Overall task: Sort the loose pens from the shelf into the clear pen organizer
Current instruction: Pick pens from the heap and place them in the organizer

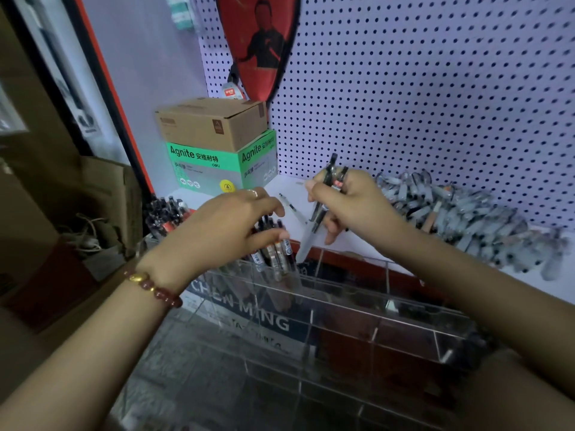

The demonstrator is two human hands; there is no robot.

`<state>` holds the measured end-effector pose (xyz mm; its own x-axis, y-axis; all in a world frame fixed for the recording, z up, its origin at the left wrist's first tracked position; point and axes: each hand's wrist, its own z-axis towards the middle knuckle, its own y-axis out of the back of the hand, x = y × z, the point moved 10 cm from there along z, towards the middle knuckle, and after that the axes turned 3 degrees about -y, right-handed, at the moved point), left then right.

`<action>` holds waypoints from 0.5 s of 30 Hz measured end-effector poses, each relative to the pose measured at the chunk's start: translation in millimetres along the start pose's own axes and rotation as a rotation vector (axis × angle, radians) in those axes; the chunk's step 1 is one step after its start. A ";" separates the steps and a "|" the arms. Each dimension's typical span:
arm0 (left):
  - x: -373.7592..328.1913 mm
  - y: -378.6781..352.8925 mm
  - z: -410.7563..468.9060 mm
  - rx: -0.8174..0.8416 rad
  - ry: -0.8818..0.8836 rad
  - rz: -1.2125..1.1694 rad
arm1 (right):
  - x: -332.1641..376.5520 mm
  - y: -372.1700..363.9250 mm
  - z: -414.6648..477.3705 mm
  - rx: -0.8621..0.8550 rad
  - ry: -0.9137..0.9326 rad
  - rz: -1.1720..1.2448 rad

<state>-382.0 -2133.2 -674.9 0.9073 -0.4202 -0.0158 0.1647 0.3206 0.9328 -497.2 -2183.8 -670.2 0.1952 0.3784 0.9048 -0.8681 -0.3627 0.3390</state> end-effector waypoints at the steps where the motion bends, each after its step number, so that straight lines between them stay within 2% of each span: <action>1: -3.1 -4.3 -0.5 0.022 -0.020 0.028 | -3.3 -5.9 0.1 0.022 0.012 -0.056; 7: -14.7 -12.7 -2.4 0.026 -0.077 0.134 | -22.2 -39.4 -3.7 0.171 0.098 -0.487; 12: -13.4 -14.2 -1.2 0.030 -0.072 0.058 | -28.4 -43.3 -4.5 0.253 0.025 -0.562; 15: -10.8 -14.1 0.3 0.019 -0.058 -0.043 | -30.4 -47.6 -8.6 0.365 -0.024 -0.627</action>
<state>-394.3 -2133.4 -687.8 0.8756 -0.4817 -0.0360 0.1955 0.2852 0.9383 -465.8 -2170.7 -716.1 0.6203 0.5908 0.5160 -0.3828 -0.3461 0.8565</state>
